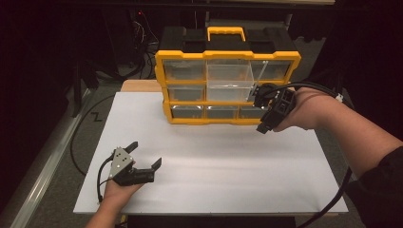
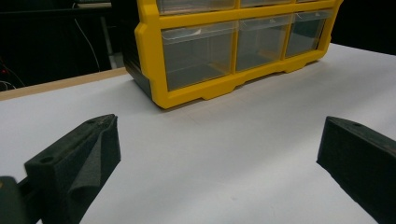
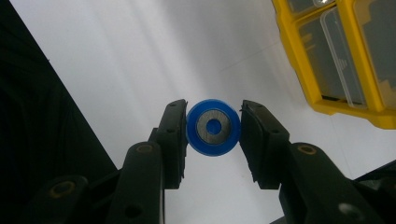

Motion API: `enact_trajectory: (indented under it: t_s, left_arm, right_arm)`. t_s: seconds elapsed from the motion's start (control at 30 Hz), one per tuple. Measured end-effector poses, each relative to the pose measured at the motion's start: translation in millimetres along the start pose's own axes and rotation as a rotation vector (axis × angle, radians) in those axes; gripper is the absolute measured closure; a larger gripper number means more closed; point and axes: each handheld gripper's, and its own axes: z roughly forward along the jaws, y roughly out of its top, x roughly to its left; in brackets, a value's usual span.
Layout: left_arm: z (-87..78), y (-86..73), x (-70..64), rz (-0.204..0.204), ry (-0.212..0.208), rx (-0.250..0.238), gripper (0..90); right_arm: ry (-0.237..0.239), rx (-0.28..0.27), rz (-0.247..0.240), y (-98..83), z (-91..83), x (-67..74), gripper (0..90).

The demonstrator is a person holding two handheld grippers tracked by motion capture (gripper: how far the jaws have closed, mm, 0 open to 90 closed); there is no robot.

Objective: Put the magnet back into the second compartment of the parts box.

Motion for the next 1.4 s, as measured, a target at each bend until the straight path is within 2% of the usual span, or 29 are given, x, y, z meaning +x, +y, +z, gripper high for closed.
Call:
enact_trajectory:
  t_s: [0.53, 1.13, 1.4]
  left_arm:
    - [-0.2, 0.0, 0.1, -0.002, -0.002, -0.001, 0.0]
    - [-0.1, -0.3, 0.6, 0.000, -0.005, 0.002, 0.0]
    - [0.1, -0.4, 0.4, 0.002, -0.004, 0.002, 0.0]
  right_arm:
    - [-0.011, 0.013, -0.008, 13.1, -20.6, -1.1, 64.4]
    - [-0.010, 0.018, 0.000, 23.1, -40.3, -17.0, 64.4]
    - [0.000, 0.021, -0.003, 25.4, -46.2, -19.0, 64.4]
